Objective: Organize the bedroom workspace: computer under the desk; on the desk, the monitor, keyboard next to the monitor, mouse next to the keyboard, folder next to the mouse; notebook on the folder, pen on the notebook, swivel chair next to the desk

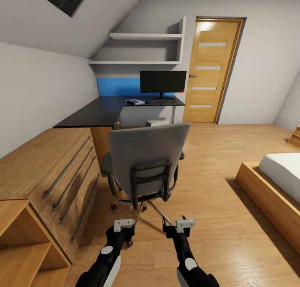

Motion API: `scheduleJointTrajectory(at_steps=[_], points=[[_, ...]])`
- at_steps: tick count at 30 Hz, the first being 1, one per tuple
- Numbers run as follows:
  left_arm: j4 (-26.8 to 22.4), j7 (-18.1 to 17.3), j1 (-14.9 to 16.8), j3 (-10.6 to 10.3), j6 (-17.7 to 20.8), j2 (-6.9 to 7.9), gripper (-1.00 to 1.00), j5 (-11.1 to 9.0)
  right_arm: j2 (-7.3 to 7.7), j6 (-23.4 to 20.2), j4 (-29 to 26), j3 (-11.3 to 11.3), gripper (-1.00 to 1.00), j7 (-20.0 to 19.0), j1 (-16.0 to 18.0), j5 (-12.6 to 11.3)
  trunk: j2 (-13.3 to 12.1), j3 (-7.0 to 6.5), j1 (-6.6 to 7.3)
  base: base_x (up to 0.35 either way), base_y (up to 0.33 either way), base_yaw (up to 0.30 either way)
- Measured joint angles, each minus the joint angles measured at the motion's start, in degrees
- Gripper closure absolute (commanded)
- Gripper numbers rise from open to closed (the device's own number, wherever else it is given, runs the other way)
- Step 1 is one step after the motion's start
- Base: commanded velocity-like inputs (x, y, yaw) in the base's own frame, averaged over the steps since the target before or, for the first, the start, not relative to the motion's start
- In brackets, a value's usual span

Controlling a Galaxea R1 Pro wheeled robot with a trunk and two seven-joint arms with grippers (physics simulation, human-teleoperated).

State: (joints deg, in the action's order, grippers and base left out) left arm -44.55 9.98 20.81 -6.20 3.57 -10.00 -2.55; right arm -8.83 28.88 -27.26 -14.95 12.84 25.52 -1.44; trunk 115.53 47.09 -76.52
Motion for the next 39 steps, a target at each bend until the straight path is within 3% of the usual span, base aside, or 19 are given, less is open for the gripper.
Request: scheduleJointTrajectory(at_steps=[12,31,39], points=[[0.0,0.04,0.0,-0.01,0.0,0.0,-1.0,0.0,0.02,0.0,-0.03,0.0,-1.0,0.0,0.0,0.0,4.81,2.15,-2.64,0.0,0.0,0.0],[-1.41,0.47,0.0,-0.64,0.27,0.0,-1.0,0.07,-0.16,2.09,-0.11,0.0,-1.0,0.24,0.0,0.09,4.83,2.16,-2.64,0.0,0.0,0.0],[-8.13,7.07,0.82,-1.01,0.52,0.0,-1.0,0.04,-0.49,-5.34,-1.33,-0.08,-1.0,0.17,1.17,0.04,4.83,2.16,-2.64,0.0,0.0,0.0]])
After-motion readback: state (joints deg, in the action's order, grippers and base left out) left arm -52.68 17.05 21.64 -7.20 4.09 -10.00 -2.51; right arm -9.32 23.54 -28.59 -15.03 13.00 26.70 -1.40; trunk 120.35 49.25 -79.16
